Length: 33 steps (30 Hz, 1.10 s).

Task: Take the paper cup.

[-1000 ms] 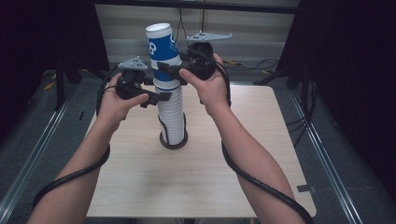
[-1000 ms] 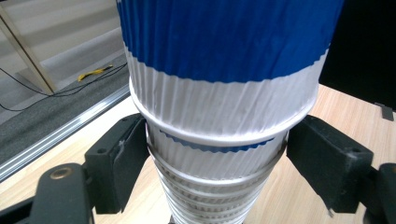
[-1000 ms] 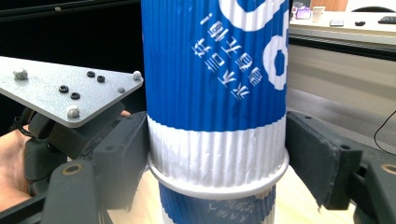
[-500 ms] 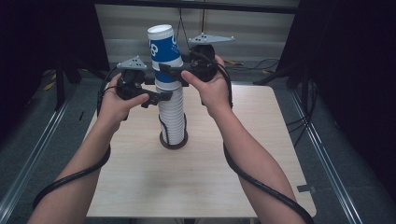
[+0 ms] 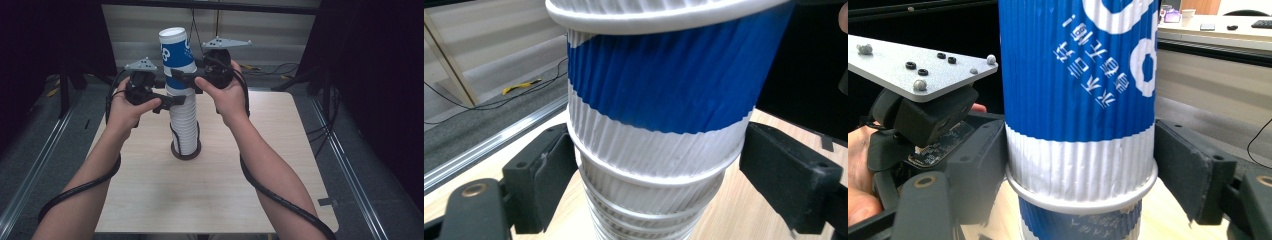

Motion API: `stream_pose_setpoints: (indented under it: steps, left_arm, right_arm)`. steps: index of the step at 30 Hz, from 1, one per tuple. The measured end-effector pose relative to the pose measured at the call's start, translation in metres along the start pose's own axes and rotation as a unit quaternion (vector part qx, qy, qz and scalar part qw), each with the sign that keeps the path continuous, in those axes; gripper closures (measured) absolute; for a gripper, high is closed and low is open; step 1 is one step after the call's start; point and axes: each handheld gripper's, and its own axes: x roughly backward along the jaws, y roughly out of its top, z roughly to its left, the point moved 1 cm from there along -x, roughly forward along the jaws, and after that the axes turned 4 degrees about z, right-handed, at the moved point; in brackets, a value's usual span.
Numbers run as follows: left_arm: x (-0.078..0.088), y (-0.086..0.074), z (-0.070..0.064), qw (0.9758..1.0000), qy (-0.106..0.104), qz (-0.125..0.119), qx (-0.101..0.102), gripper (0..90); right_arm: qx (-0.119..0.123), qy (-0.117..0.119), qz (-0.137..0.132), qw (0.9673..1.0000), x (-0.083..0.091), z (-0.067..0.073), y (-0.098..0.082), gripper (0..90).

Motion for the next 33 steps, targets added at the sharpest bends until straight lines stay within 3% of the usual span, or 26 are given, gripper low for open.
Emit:
stream_pose_setpoints:
  steps: [3,5,9,11,14,16,20,22,24,26,28,33]
  left_arm:
    - [0.001,0.000,0.000,0.9999,0.002,0.011,0.007,15.2]
    - [0.003,0.000,-0.001,0.9998,0.009,0.018,0.002,15.4]
    - [0.010,-0.002,-0.001,0.9986,0.032,0.043,-0.002,15.8]
    - [0.013,-0.004,0.001,0.9987,0.032,0.039,0.002,15.7]
    - [0.015,-0.003,0.001,0.9985,0.035,0.037,-0.020,15.4]
    - [0.014,0.000,-0.001,0.9985,0.034,0.039,-0.020,15.7]
    - [0.011,0.004,-0.005,0.9978,0.032,0.040,-0.044,15.9]
    - [0.010,0.006,-0.007,0.9991,0.012,0.015,-0.038,15.8]
    - [0.010,0.009,-0.008,0.9993,0.017,0.005,-0.032,15.5]
    - [0.008,0.011,-0.009,0.9996,0.017,0.008,-0.020,15.3]
    - [0.008,0.011,-0.008,0.9993,0.025,0.012,-0.024,18.4]
    - [0.007,0.010,-0.007,0.9994,0.018,0.013,-0.025,21.1]
  right_arm:
    - [0.005,-0.002,0.005,1.0000,0.000,0.001,0.000,23.5]
    - [0.006,-0.003,0.006,1.0000,-0.001,0.002,0.000,23.5]
    - [0.003,-0.001,0.005,1.0000,-0.001,0.001,0.000,23.6]
    - [0.004,-0.002,0.005,1.0000,-0.001,0.001,0.000,23.6]
    - [0.002,-0.003,0.003,1.0000,-0.001,0.001,-0.001,23.6]
    - [0.002,-0.004,0.003,1.0000,-0.001,0.001,-0.001,23.5]
    - [0.002,-0.002,0.003,1.0000,0.000,0.000,0.000,23.5]
    - [0.005,-0.003,0.008,1.0000,-0.001,0.001,-0.001,23.5]
    - [0.008,-0.005,0.012,0.9999,-0.001,0.001,-0.002,23.5]
    - [0.004,-0.004,0.008,1.0000,-0.002,0.001,-0.003,23.5]
    - [0.003,-0.004,0.008,1.0000,-0.001,0.000,-0.003,23.4]
    - [-0.002,0.001,-0.003,1.0000,0.003,0.000,0.000,23.2]
